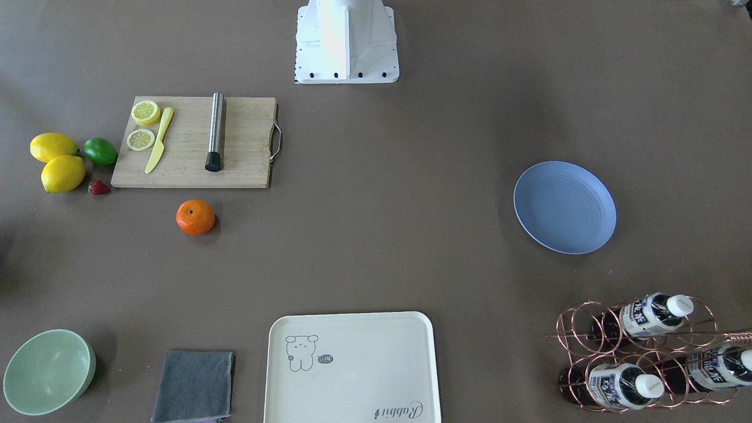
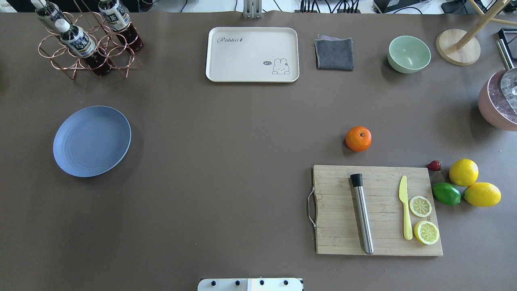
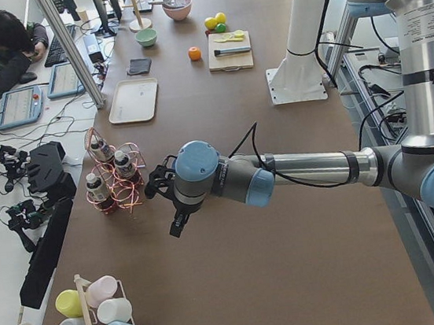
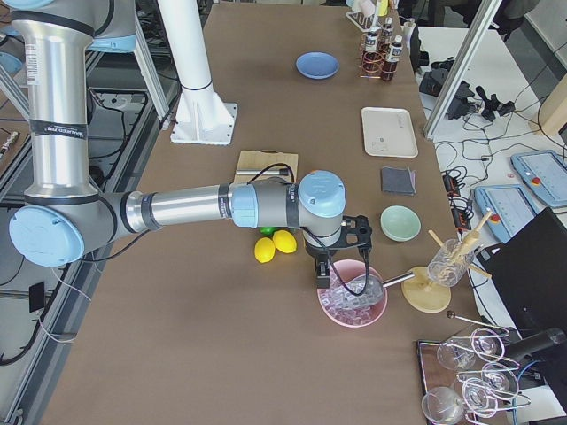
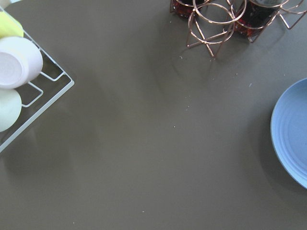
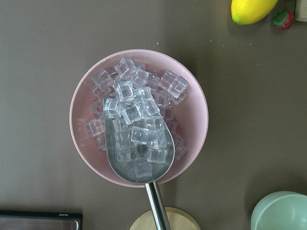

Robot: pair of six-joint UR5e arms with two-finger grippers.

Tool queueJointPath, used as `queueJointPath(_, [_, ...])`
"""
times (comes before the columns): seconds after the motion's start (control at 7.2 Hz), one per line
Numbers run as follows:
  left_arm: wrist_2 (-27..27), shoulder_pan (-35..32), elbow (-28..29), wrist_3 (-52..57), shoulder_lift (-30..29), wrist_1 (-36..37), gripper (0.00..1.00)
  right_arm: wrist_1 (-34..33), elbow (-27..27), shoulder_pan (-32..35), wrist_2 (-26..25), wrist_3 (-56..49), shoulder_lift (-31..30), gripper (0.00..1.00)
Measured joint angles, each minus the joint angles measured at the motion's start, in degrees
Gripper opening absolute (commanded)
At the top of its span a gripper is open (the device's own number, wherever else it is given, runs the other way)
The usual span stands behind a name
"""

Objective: Pick orange to plate

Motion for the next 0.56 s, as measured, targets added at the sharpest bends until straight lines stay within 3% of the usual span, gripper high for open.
queueJointPath(0.56, [0.4,9.8,1.7,-22.8,-3.3,-12.5,0.98,0.4,0.1,-5.2,0.0,7.4,4.9,1.00])
